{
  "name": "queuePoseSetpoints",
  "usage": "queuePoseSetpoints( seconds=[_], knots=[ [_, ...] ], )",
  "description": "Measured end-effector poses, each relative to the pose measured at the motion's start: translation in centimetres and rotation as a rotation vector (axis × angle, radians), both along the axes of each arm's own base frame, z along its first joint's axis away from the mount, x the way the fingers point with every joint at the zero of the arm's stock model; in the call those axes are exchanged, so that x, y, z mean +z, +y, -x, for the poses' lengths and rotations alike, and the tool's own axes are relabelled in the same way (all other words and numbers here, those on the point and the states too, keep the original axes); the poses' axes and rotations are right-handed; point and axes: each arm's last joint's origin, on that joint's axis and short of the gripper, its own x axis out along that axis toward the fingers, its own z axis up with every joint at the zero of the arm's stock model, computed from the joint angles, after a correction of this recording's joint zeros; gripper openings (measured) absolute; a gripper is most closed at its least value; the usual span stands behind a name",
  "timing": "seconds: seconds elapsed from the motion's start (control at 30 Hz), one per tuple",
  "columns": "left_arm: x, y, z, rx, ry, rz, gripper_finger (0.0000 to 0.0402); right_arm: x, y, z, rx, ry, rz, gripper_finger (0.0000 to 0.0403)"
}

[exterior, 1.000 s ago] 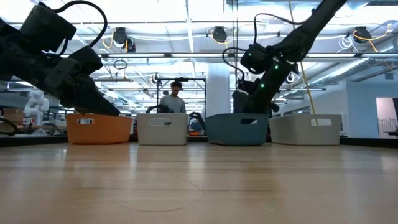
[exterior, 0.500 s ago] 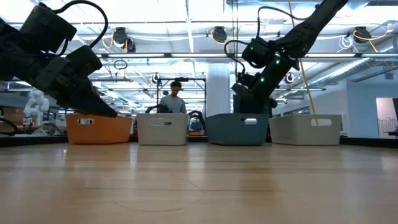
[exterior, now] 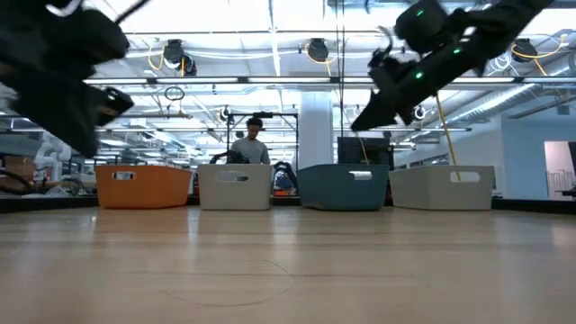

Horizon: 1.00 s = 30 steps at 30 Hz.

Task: Sort crayons/erasers/pens/pencils in bins
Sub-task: Put the gray crayon into the blue bin

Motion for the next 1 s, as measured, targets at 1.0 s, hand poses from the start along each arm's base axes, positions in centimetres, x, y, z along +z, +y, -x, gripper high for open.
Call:
queuePoseSetpoints(
  seconds=[1.0],
  knots=[
    [-4.1, -13.8, 2.3, -0.173, 0.386, -0.046, 0.0079, 0.9, 8.5, 0.8, 0.118, -0.126, 0.156, 0.0000]
  ],
)
